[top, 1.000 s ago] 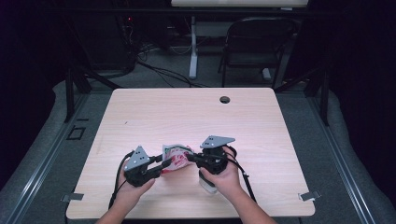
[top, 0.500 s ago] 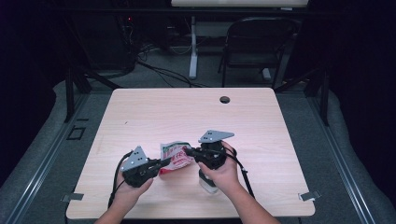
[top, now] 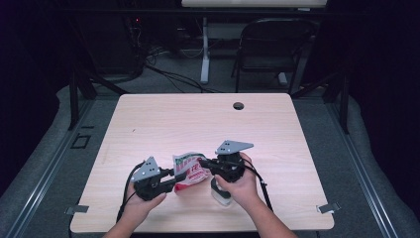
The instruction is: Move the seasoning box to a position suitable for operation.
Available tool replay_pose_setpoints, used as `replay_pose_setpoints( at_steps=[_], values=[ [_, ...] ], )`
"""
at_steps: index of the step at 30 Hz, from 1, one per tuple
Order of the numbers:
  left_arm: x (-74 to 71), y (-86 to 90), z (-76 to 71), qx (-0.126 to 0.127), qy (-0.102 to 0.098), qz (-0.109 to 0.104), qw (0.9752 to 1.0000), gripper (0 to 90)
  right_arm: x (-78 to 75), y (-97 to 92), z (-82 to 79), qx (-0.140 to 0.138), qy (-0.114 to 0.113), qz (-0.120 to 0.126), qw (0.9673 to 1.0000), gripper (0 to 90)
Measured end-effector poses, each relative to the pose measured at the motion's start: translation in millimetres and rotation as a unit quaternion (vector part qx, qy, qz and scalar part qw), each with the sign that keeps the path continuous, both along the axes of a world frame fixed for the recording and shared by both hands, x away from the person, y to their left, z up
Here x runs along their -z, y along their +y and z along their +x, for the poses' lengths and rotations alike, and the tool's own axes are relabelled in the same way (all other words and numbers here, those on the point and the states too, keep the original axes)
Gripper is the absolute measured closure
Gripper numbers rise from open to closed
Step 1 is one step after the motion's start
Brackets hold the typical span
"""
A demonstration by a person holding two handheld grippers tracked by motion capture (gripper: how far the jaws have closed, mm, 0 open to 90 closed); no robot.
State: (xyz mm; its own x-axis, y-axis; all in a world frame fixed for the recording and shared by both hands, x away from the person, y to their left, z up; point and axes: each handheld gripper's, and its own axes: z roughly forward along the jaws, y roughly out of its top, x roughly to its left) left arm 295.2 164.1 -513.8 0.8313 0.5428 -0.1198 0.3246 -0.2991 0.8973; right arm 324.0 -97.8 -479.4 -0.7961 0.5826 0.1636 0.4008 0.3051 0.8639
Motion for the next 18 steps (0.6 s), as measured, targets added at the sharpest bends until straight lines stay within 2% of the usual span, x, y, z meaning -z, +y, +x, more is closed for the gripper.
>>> replay_pose_setpoints(
  at_steps=[2, 4, 8, 10, 15, 18],
  values=[
    [5.6, -0.5, 2.1, 0.0, -0.001, -0.002, 1.0, 60.6, 1.0, -1.7, -0.4, 0.0, 0.001, 0.002, 1.0, 90.0],
    [11.1, -1.7, 5.5, 0.005, 0.007, 0.004, 1.0, 54.4, 1.8, -3.0, -0.3, 0.002, 0.002, 0.006, 1.0, 90.0],
    [22.5, -5.7, 11.9, 0.005, 0.032, 0.02, 0.9993, 47.6, 2.2, -5.1, -0.8, 0.004, 0.0, 0.005, 1.0, 90.0],
    [27.5, -8.0, 14.3, 0.006, 0.033, 0.032, 0.9989, 45.8, 2.5, -5.9, -1.7, 0.003, -0.001, 0.007, 1.0, 90.0],
    [40.8, -14.1, 21.3, 0.005, 0.054, 0.037, 0.9978, 43.6, 3.6, -6.3, -3.7, 0.0, -0.007, 0.01, 0.9999, 90.0],
    [46.9, -15.9, 24.6, 0.0, 0.057, 0.04, 0.9976, 41.4, 4.7, -7.5, -4.8, 0.0, -0.008, 0.012, 0.9999, 90.0]
  ],
)
